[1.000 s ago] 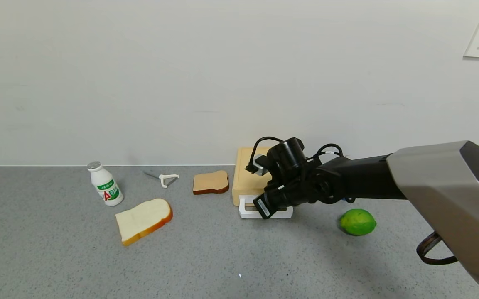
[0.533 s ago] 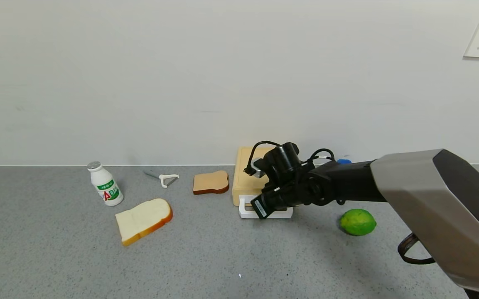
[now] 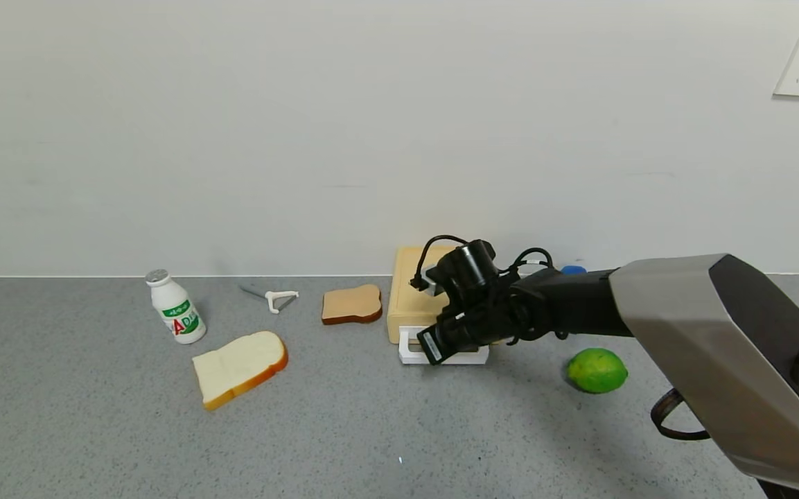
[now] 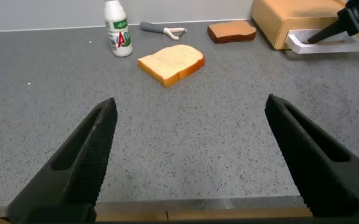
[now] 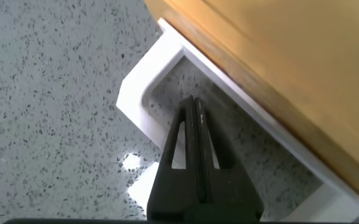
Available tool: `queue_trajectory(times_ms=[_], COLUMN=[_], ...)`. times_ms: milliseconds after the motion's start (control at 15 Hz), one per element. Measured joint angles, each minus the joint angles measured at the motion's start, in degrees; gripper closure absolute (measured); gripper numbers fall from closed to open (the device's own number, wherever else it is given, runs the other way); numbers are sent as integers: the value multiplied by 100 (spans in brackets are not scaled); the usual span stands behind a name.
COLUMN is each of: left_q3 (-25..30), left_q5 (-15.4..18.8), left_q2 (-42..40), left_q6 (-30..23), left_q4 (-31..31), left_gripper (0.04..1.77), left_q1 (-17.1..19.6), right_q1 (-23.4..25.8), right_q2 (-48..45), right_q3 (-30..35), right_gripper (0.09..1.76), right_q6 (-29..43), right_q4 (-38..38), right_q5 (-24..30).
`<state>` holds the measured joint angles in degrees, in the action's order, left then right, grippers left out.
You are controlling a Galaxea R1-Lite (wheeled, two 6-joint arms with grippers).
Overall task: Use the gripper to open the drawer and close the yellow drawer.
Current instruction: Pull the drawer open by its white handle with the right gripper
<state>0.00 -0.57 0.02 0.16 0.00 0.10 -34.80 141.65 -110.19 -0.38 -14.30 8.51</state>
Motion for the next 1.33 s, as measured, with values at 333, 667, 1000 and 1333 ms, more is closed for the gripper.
queue_trajectory(times_ms=[333,667,1000,1333], left_q3=[0,0,0,0], left_q5=[-2,0,0,-5], left_q2=[0,0,0,0], left_q6=[2,2,2,2], left_q4=[0,0,0,0], left_gripper=[9,9,9,9], left_q1=[-2,1,0,1], right_q1=[-89,-171,-229,-350], right_q2=[57,107,88,-15], right_q3=[-260,-271,-279,-265], right_gripper=[173,173,173,173], right_q6=[344,652,906,1278], right_q4=[-323,-510,-913,-1293], right_q5=[-41,-68,-66,-61])
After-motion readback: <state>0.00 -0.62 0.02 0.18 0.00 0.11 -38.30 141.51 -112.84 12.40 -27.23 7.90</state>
